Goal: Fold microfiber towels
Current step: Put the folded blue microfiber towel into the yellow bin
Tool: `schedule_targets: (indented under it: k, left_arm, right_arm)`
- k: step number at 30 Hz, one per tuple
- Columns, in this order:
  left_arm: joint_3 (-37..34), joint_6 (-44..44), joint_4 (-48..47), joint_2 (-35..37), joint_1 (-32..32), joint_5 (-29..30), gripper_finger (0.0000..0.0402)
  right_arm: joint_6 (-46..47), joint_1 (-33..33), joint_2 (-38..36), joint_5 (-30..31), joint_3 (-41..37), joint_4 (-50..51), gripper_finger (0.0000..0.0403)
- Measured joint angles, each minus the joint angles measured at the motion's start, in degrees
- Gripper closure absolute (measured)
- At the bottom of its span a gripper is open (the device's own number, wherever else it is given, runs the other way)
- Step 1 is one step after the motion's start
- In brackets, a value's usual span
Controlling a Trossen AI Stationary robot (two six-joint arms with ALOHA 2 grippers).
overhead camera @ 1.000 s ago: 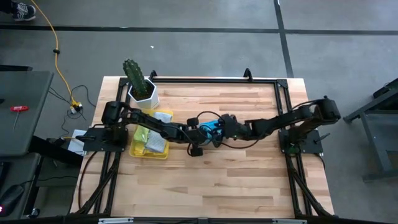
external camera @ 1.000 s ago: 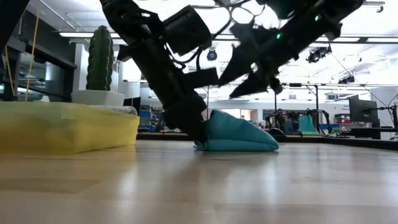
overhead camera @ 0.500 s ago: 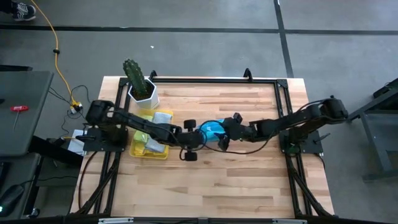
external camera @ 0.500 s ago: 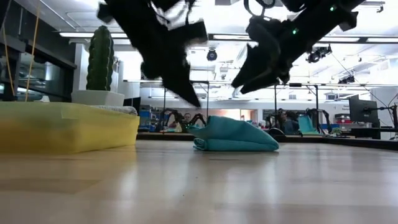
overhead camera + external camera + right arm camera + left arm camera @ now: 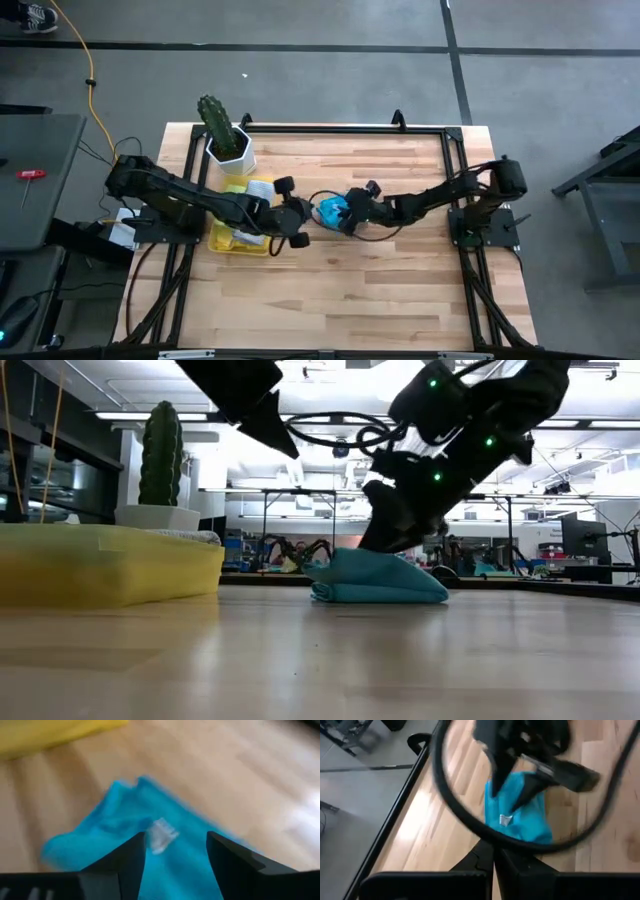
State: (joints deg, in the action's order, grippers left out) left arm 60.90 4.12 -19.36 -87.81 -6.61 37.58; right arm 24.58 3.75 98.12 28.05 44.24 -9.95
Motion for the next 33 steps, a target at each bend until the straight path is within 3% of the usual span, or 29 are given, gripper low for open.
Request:
schedule_targets:
  k: [5, 10, 20, 28, 33]
  left_arm:
    - [-0.04, 1.31, -2.40, 0.02, 0.47, 0.42, 0.0401]
    - [0.00, 1.70, -2.53, 0.02, 0.59, 0.78, 0.0401]
    - [0.01, 1.71, -2.43, 0.27, 0.07, 0.86, 0.0401]
    - [-0.02, 1.43, -3.33, 2.54, -2.73, 3.88, 0.0401]
    - [0.03, 0.86, -3.31, 3.65, -5.16, 3.71, 0.0401]
  right_arm:
    - [1.29, 3.28, 0.92, -3.19, -0.02, 0.08, 0.0208]
    - [2.51, 6.73, 1.78, 1.08, -0.22, 1.37, 0.0208]
    - [3.26, 5.15, 3.29, 0.80, -0.15, 1.02, 0.0208]
    - [-4.97, 4.89, -6.00, 2.96, 0.27, 3.97, 0.0208]
    - [-12.67, 4.89, -7.25, -4.92, 0.25, 6.64, 0.0208]
